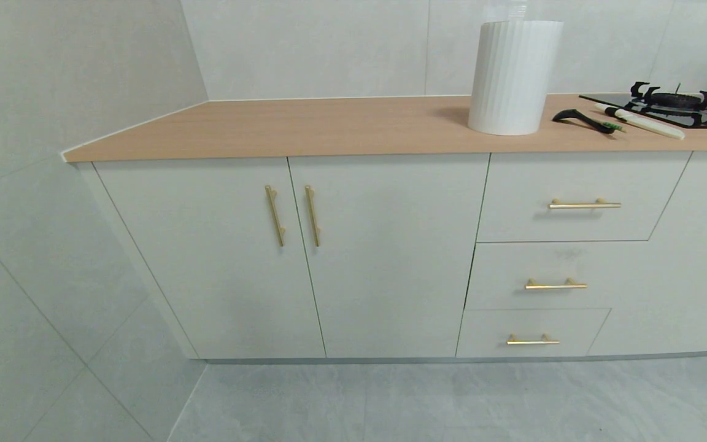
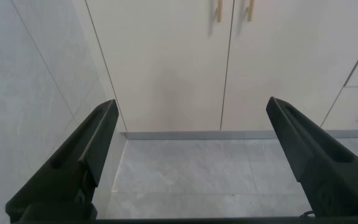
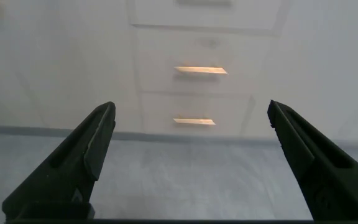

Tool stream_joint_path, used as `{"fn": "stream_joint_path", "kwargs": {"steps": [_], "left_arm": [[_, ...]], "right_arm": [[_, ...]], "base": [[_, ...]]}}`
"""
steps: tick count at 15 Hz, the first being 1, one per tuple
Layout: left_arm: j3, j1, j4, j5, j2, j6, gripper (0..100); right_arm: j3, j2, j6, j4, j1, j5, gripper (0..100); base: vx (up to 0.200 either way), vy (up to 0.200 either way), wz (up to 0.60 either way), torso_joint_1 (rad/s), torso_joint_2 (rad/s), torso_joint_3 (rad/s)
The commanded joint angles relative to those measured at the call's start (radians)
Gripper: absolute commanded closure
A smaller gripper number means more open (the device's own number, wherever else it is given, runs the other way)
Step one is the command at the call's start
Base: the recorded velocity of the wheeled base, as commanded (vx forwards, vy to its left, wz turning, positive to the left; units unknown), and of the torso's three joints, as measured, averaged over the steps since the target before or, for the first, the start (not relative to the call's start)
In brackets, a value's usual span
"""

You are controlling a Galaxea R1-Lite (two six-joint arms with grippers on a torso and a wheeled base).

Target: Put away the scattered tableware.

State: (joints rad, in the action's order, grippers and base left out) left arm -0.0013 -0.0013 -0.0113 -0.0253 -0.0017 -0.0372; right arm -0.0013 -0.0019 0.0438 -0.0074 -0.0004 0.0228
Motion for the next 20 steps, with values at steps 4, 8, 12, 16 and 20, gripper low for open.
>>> {"fn": "stream_joint_path", "kwargs": {"steps": [4,8,12,16,20], "left_arm": [[0.001,0.0,-0.001,-0.001,0.002,0.002,0],[0.0,0.0,-0.001,-0.002,0.002,0.01,0],[0.001,0.0,-0.003,0.001,0.002,0.011,0],[0.001,0.0,-0.001,0.012,0.002,0.008,0],[0.001,0.0,-0.001,0.012,0.002,0.008,0]], "right_arm": [[0.0,0.002,-0.039,0.009,0.0,0.005,0],[0.001,0.002,-0.044,0.009,0.0,0.006,0],[0.001,0.002,-0.044,0.009,0.0,0.005,0],[0.001,0.002,-0.044,0.009,0.0,0.005,0],[0.001,0.002,-0.045,0.009,0.0,0.005,0]], "base": [[0.0,0.0,0.0,0.0,0.0,0.0],[0.0,0.0,0.0,0.0,0.0,0.0],[0.0,0.0,0.0,0.0,0.0,0.0],[0.0,-0.1,0.0,0.0,0.0,0.001],[0.0,-0.2,0.0,0.005,0.01,0.0]]}}
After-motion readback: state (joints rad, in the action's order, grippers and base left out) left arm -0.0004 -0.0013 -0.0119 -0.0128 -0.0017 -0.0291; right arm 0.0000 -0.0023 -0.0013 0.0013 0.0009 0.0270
